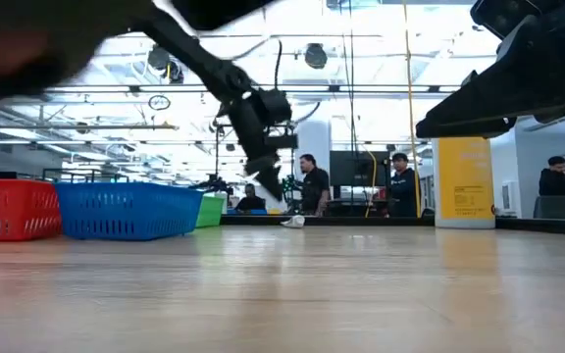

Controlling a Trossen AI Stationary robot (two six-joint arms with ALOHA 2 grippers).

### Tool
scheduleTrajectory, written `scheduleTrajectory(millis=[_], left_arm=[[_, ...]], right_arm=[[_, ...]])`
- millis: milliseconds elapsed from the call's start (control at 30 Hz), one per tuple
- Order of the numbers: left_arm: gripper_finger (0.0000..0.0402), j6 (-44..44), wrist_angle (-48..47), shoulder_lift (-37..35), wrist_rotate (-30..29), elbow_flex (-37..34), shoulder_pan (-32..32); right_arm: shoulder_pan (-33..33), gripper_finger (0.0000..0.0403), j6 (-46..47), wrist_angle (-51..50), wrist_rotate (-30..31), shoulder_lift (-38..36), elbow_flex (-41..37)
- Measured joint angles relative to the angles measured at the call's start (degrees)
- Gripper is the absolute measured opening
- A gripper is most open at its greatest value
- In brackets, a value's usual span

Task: Pick & Place Travel size toiletries
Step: Put the white toothpaste into the green bin

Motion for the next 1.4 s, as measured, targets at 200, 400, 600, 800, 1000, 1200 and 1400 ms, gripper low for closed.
scheduleTrajectory(millis=[200, 400, 600, 800, 1000, 1200, 1400], left_arm=[[0.0018, -17.07, 4.93, -0.88, -1.38, 0.14, -4.34], [0.0022, -29.28, 3.43, 0.08, -8.72, 0.01, -6.98], [0.0003, -34.45, 3.61, 0.05, -11.96, 0.06, -8.12], [0.0011, -39.74, 3.33, 0.05, -10.95, 0.06, -9.19], [0.0003, -36.55, -6.87, -3.78, -10.77, -0.97, -17.89], [0.0004, -39.65, 0.69, -17.60, -20.93, -15.48, -30.90], [0.0002, -48.61, 18.09, -33.96, -27.26, -36.95, -41.07]], right_arm=[[0.00, 0.0187, -0.48, 0.07, 0.00, 0.00, 0.00], [0.00, 0.0187, -0.33, 0.40, 0.00, 0.00, -0.01], [0.00, 0.0187, -0.22, 0.51, -0.13, 0.00, 0.00], [0.02, 0.0187, -0.13, 1.90, -2.88, 0.00, 0.00], [-1.78, 0.0187, 1.57, 0.16, 3.02, 0.00, 0.00], [-14.97, 0.0187, -5.98, 1.35, -0.09, 0.00, 0.00], [-31.38, 0.0198, -12.07, 3.97, -8.08, 0.00, 0.00]])
